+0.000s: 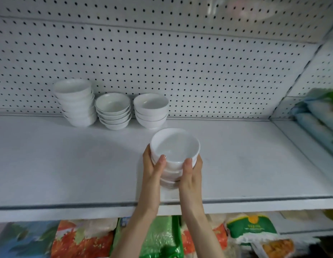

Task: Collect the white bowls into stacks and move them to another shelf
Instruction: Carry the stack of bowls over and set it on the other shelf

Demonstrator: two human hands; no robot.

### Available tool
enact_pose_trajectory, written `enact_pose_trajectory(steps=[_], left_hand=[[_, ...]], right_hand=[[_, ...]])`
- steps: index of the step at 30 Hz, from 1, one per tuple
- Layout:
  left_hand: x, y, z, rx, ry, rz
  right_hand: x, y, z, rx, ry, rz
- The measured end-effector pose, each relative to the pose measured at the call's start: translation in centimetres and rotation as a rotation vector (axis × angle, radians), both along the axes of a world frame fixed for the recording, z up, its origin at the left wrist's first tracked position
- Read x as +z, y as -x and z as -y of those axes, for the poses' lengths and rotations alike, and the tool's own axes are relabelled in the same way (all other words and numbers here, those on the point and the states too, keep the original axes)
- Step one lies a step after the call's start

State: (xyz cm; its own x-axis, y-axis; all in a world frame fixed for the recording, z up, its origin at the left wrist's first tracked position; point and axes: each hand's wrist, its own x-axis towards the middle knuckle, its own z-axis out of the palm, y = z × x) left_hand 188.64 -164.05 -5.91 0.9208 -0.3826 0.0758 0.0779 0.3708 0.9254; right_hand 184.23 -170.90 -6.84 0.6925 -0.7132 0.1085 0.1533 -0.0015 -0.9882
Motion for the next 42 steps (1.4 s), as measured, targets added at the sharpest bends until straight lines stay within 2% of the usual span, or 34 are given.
enact_pose_trajectory(steps=[14, 19, 23, 25, 27, 31, 33, 37, 42], left_hand=[[-1.8, -2.9, 3.9, -0.026, -0.069, 0.048], [-2.1, -3.2, 4.4, -0.052, -0.067, 0.075], [-2.5, -3.5, 3.5, -0.122, -0.114, 0.119], [-2.7, -3.9, 2.3, -0.057, -0.192, 0.133], [-2.6, -4.7, 0.3, 0.06, -0.367, 0.198], [-5.0, -7.3, -5.1, 0.179, -1.035, 0.538], [-6.4, -7.8, -6.8, 0.185, -1.292, 0.638], [-6.8, -7.4, -6.8, 0.186, -1.395, 0.744], [-6.9, -7.7, -6.7, 0.177, -1.434, 0.718]], right_hand=[[-1.0, -2.2, 4.9, 0.041, 0.099, 0.003], [-1.5, -1.8, 6.7, 0.161, 0.178, 0.002], [-2.5, -1.3, 7.9, 0.234, 0.294, -0.081], [-2.8, -1.3, 8.2, 0.218, 0.306, -0.091], [-3.1, -1.5, 8.6, 0.21, 0.306, -0.108], [-3.2, -3.5, 10.1, 0.207, 0.312, -0.122], [-3.0, -5.4, 11.2, 0.193, 0.319, -0.111], [-2.9, -9.4, 13.3, 0.147, 0.326, -0.112], [-3.2, -12.7, 16.0, 0.06, 0.361, -0.143]])
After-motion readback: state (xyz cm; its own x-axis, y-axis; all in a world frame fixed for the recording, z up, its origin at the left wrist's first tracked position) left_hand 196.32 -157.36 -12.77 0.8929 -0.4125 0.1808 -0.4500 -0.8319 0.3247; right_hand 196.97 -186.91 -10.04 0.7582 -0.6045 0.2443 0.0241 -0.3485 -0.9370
